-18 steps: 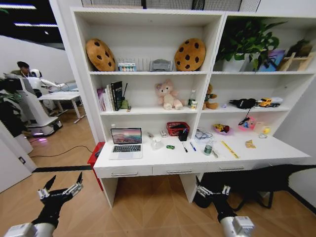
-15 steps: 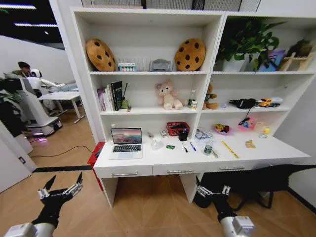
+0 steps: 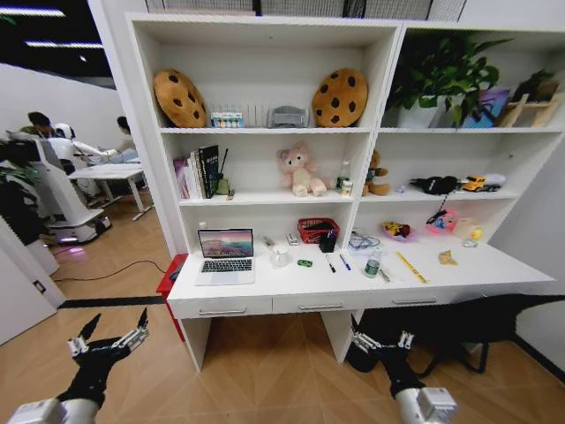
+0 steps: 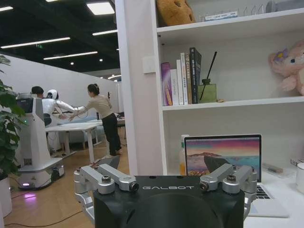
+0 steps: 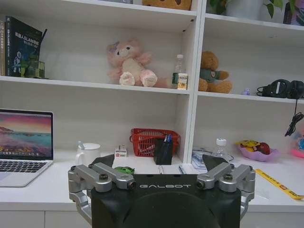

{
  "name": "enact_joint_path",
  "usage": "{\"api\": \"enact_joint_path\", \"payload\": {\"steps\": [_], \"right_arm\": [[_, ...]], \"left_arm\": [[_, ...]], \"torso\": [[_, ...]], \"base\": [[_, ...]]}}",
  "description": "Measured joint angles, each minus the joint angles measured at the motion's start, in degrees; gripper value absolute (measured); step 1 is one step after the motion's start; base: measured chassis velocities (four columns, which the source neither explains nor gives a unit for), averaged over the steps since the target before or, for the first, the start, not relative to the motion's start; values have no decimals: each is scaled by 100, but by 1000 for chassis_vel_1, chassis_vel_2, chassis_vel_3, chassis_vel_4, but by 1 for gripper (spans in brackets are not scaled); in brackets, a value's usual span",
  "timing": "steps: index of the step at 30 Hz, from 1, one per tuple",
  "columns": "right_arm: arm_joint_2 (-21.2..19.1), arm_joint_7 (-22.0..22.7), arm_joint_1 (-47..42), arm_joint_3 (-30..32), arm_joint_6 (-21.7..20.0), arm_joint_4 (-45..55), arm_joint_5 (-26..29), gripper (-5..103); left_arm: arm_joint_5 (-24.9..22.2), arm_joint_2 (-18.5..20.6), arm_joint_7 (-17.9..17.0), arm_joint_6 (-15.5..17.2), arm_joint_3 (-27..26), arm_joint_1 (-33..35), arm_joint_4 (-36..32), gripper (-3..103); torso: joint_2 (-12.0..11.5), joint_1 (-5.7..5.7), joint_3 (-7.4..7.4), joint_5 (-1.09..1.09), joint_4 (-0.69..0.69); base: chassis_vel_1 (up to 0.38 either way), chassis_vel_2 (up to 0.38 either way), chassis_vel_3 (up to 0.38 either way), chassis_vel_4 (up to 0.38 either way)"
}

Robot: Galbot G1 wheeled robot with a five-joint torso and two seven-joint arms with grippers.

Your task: Organize the objects on the table.

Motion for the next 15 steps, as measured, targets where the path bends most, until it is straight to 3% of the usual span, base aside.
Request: {"api": "enact_joint_path", "payload": {"steps": [15], "right_arm": [[-1, -48, 18, 8, 180, -101, -1, 100]], "left_arm": [[52, 27, 8, 0, 8, 2, 0, 100]], "torso": [[1, -1, -1, 0, 0]], "base": [[-11, 12, 12, -10]]}}
